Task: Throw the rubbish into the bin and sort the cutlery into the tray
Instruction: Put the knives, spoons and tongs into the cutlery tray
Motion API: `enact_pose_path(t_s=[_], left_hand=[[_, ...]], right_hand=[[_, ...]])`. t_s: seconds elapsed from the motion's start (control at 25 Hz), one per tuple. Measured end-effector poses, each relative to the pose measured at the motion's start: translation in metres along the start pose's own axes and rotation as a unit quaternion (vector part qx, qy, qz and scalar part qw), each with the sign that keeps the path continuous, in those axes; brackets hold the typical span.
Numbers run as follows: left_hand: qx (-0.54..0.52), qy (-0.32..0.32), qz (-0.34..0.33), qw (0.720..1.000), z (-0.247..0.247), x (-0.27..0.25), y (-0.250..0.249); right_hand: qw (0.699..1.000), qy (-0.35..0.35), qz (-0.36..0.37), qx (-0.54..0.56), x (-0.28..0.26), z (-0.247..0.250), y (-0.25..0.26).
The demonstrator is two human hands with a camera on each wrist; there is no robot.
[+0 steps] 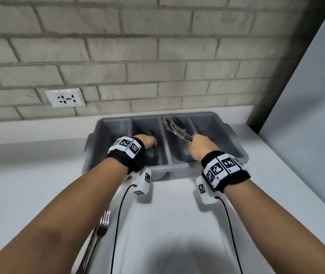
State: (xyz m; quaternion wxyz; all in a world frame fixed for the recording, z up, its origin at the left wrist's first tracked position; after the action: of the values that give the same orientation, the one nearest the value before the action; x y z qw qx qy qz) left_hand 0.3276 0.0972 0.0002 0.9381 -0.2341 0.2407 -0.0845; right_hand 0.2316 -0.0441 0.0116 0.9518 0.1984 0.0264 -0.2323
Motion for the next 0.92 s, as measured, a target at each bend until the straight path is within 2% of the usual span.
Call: enact_pose_path(t_s=[0.08,0.16,0.2,0.28,0.32,0.36,0.48,0.56,0.72,0.84,0.92], left_hand=[[0.055,0.022,0.012,0.998,-0.004,0.012,-0.004],[0.043,0.028,0.013,0.999,-0.014,0.014,-0.007],[0.029,0.013,0.014,0.999,-0.019,0.014,-0.008],[-0.044,-0.064,-0.003,0.997,-0.026,0.020,-0.017],[-0.114,-0.094,-0.033,0.989,-0.029,0.027,-0.024],[-0.194,-0.094,-0.051,0.975,-0.030,0.029,-0.033],[-0.375,-0.075,-0.028,0.923,-0.030,0.037,-0.055],[-0.403,-0.095,-0.009,0.910,-0.032,0.047,-0.065],[-0.397,-0.116,0.005,0.910,-0.047,0.092,-0.069],[-0.419,-0.115,-0.020,0.900,-0.042,0.066,-0.088],[-0.470,-0.112,-0.047,0.875,-0.039,0.056,-0.099]], right_hand=[[1.000,0.007,-0.009,0.005,0.015,-0.001,0.005],[1.000,0.021,-0.018,0.011,0.026,-0.003,0.008],[0.999,0.028,-0.020,0.013,0.033,-0.006,0.009],[0.999,0.041,-0.016,0.016,0.042,-0.010,0.010],[0.999,0.045,-0.014,0.018,0.044,-0.013,0.010],[0.999,0.048,-0.008,0.022,0.046,-0.016,0.009],[0.998,0.037,0.020,0.048,0.047,-0.019,0.003],[0.996,0.024,0.033,0.074,0.048,-0.016,-0.004],[0.996,0.012,0.040,0.076,0.049,-0.012,-0.016],[0.995,-0.017,0.034,0.090,0.049,-0.009,-0.024],[0.991,-0.016,0.045,0.127,0.051,-0.006,-0.028]])
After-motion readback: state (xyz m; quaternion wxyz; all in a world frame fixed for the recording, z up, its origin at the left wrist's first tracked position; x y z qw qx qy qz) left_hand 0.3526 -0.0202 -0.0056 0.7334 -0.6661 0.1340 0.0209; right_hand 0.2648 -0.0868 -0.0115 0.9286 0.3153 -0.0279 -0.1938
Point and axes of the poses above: each hand's wrist, its own x-axis towards the middle knuckle, its own z-axis out of the back of the hand, y = z × x, the point moved 1 cm from there along x, towards the middle knuckle
